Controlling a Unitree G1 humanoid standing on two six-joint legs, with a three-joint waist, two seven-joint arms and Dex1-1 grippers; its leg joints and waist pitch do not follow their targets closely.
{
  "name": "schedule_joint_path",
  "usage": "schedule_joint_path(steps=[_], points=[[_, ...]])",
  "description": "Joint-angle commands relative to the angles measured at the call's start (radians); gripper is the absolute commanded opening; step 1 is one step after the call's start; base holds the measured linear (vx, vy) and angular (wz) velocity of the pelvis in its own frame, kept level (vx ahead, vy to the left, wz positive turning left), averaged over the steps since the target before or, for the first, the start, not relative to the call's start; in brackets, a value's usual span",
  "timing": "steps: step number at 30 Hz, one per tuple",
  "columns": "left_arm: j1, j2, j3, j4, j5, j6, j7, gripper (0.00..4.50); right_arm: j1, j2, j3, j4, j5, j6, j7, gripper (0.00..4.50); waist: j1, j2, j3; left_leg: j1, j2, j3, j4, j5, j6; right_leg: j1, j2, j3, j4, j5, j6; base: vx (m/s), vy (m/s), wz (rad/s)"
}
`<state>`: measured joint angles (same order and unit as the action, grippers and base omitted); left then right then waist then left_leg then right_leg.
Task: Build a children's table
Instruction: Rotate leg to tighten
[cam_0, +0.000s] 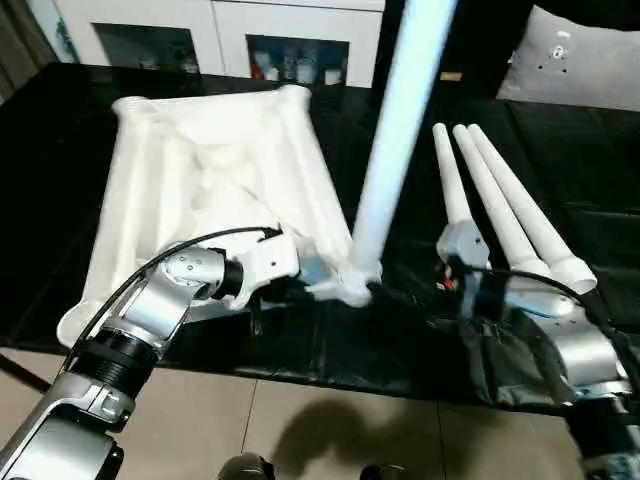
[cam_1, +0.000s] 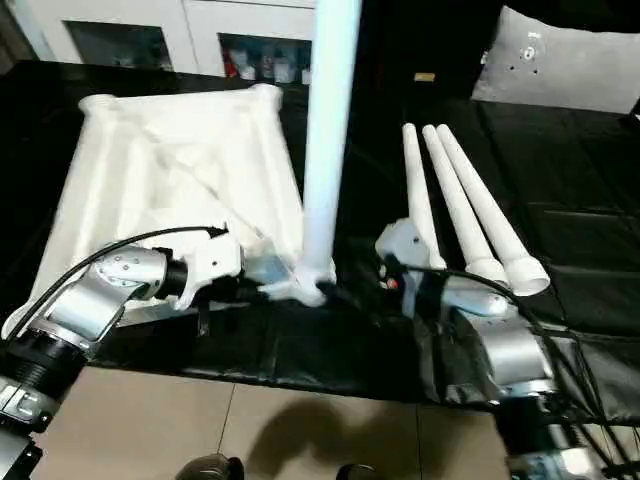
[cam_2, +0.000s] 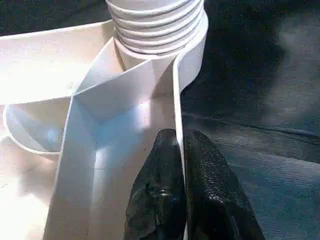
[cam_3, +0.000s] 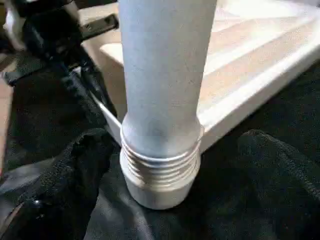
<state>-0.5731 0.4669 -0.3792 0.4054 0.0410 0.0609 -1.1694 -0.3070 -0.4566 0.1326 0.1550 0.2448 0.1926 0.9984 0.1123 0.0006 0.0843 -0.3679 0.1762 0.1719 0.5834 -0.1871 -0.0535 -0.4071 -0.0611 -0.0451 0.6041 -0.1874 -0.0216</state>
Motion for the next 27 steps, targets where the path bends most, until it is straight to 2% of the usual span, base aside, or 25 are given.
schedule_joint_path(steps=[1, 4, 6, 8, 11, 14, 15, 20, 27], points=[[-0.017, -0.006, -0.048, -0.006, 0.003, -0.042, -0.052, 0.0, 0.006, -0.018, 0.021, -0.039, 0.008, 0.01, 0.037, 4.46, -0.001, 0.0, -0.082, 0.013, 0.055, -0.01, -0.058, -0.122, 0.066, 0.062, -0.084, 0.047, -0.05, -0.051, -0.263, 0.0, 0.0, 0.0], [-0.026, -0.01, -0.055, -0.005, -0.003, -0.064, -0.087, 0.0, 0.006, -0.023, 0.041, -0.029, 0.0, 0.008, 0.07, 4.46, 0.002, -0.003, -0.078, 0.013, 0.055, -0.011, -0.059, -0.158, 0.047, 0.059, -0.087, 0.048, -0.058, -0.136, -0.241, 0.0, 0.0, 0.0], [-0.032, -0.012, -0.055, -0.003, -0.002, -0.07, -0.096, 0.0, 0.001, -0.02, 0.044, -0.016, 0.005, 0.018, 0.076, 4.18, 0.002, -0.001, -0.076, 0.013, 0.056, -0.012, -0.061, -0.163, 0.038, 0.056, -0.085, 0.048, -0.06, -0.165, -0.233, 0.0, 0.0, 0.0], [-0.036, -0.013, -0.055, 0.003, 0.002, -0.074, -0.099, 0.0, -0.003, -0.021, 0.046, -0.012, 0.012, 0.033, 0.084, 4.1, 0.001, -0.002, -0.075, 0.012, 0.054, -0.012, -0.061, -0.167, 0.035, 0.056, -0.084, 0.048, -0.061, -0.175, -0.228, 0.0, 0.0, 0.0], [-0.043, -0.014, -0.058, 0.021, 0.008, -0.087, -0.1, 0.0, -0.007, -0.029, 0.053, -0.007, 0.02, 0.06, 0.103, 3.7, 0.0, -0.003, -0.078, 0.009, 0.053, -0.013, -0.059, -0.148, 0.04, 0.058, -0.083, 0.047, -0.057, -0.153, -0.226, 0.0, 0.0, 0.0], [-0.044, -0.013, -0.059, 0.026, 0.008, -0.091, -0.101, 0.0, -0.006, -0.037, 0.059, -0.001, 0.013, 0.064, 0.106, 3.59, 0.001, -0.003, -0.081, 0.009, 0.052, -0.012, -0.055, -0.12, 0.05, 0.059, -0.083, 0.046, -0.051, -0.098, -0.238, 0.0, 0.0, 0.0], [-0.045, -0.013, -0.058, 0.028, 0.007, -0.092, -0.103, 0.0, -0.008, -0.042, 0.063, 0.009, 0.0, 0.062, 0.105, 3.35, -0.001, -0.005, -0.08, 0.008, 0.052, -0.011, -0.055, -0.116, 0.054, 0.058, -0.082, 0.046, -0.051, -0.089, -0.242, 0.0, 0.0, 0.0], [-0.045, -0.011, -0.056, 0.038, 0.011, -0.098, -0.103, 0.0, -0.014, -0.039, 0.063, 0.028, -0.011, 0.074, 0.105, 2.92, 0.0, -0.004, -0.079, 0.008, 0.052, -0.011, -0.054, -0.123, 0.055, 0.059, -0.083, 0.045, -0.052, -0.111, -0.244, 0.0, 0.0, 0.0], [-0.039, -0.011, -0.045, 0.04, 0.0, -0.078, -0.098, 0.0, -0.013, -0.013, 0.058, 0.027, 0.022, 0.106, 0.105, 2.75, 0.0, -0.005, -0.079, 0.009, 0.053, -0.011, -0.054, -0.124, 0.055, 0.058, -0.083, 0.045, -0.052, -0.114, -0.243, 0.0, 0.0, 0.0]])
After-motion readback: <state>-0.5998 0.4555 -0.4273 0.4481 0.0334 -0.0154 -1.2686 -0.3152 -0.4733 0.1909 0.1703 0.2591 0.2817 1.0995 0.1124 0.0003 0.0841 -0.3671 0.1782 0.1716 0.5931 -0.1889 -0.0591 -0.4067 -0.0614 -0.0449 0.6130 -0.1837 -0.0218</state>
